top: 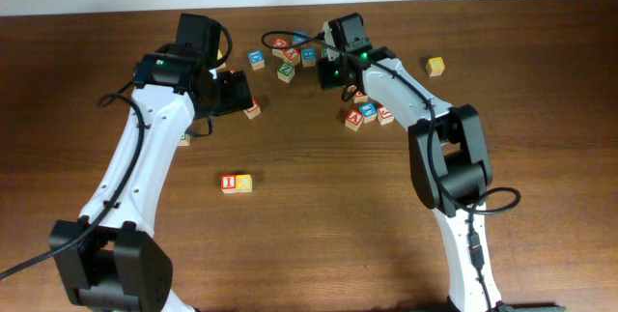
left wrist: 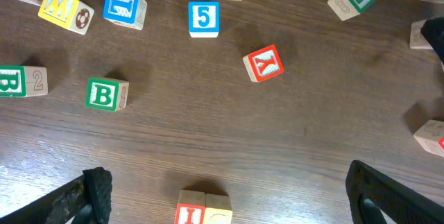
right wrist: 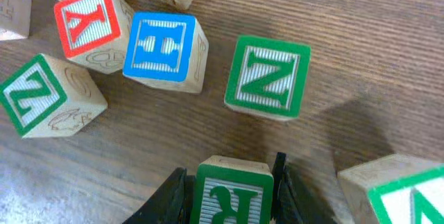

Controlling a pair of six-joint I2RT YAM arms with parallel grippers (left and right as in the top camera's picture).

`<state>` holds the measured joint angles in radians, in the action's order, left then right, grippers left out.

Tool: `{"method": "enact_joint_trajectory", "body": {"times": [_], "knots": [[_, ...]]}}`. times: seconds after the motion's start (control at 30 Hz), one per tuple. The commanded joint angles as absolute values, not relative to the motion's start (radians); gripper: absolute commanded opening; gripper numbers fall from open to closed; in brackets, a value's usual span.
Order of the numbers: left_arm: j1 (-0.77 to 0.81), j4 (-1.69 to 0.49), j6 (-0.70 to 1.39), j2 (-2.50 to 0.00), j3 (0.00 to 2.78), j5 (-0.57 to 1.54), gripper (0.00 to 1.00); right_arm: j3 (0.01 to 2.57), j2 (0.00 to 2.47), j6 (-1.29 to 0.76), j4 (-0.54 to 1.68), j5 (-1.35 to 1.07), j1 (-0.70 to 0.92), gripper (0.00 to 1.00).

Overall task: Spell out ICRA
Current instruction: 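Close the right gripper on the green 'R' block and lift it, then carry the 'R' block with the right gripper toward the 'I' and 'C' blocks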

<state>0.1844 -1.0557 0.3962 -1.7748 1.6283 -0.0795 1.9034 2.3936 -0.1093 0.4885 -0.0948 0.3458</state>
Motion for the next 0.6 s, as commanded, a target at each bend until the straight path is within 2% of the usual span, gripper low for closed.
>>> {"method": "enact_joint_trajectory", "body": {"times": [0.0,0.17,0.33,0.4,0.57], "knots": [[0.185,-1.057,0.388,-1.774,1.646,-0.088,0.99,1.902,2.275,-0.113,0.530,-0.101,0.347,0.25],[0.187,-1.057,0.387,-1.774,1.646,-0.088,0.99,1.902,2.163,-0.113,0.616,-0.172,0.342,0.25],[0.187,-1.057,0.388,-1.774,1.646,-0.088,0.99,1.902,2.021,-0.174,0.667,-0.471,0.267,0.22],[0.187,-1.057,0.387,-1.774,1.646,-0.088,0.99,1.902,1.966,-0.231,0.665,-0.715,0.193,0.19],[0.187,-1.057,0.388,-1.774,1.646,-0.088,0.99,1.902,1.921,-0.272,0.636,-1.323,-0.019,0.20]]}}
